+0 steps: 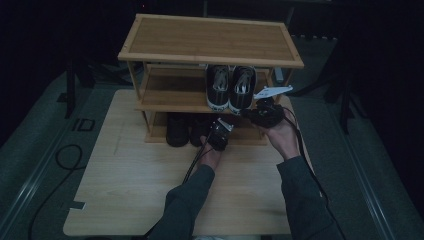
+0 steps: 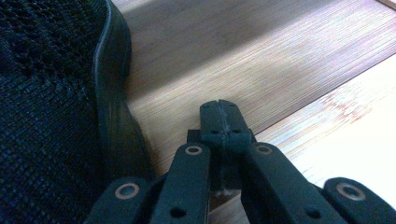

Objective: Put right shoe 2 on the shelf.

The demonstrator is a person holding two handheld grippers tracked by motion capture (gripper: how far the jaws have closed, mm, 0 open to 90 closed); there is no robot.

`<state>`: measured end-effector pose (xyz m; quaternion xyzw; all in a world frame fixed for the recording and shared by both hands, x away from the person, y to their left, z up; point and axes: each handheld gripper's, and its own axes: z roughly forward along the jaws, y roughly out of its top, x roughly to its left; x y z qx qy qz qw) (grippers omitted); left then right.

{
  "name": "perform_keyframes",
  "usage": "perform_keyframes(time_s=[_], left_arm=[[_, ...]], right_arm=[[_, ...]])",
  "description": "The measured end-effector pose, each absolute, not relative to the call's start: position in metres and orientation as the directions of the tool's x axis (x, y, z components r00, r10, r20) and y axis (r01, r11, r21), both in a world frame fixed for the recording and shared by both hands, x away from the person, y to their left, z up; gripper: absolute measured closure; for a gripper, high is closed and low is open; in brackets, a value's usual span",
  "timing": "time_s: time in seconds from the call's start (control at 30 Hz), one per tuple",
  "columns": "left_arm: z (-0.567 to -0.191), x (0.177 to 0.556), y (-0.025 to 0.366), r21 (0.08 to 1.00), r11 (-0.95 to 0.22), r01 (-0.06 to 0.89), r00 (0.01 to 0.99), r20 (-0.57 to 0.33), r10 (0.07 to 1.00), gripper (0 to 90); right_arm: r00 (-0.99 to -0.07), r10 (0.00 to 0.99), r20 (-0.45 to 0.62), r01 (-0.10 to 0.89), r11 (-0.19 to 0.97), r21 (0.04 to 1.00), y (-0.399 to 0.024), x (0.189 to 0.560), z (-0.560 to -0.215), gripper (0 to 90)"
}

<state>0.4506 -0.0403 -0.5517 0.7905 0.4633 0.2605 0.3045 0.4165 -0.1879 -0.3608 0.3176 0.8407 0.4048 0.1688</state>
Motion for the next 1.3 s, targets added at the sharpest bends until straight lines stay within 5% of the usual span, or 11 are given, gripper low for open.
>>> perform_keyframes(time_s=[1.3], left_arm=[[-0.5518, 0.4504, -0.0406, 0.723, -0.385, 0.574, 0.433, 0.131, 0.892, 90.0]], right_arm=[[-0.702, 0.709, -0.074, 0.386, 0.466, 0.796, -0.1819, 0.4137, -0.3634, 90.0]])
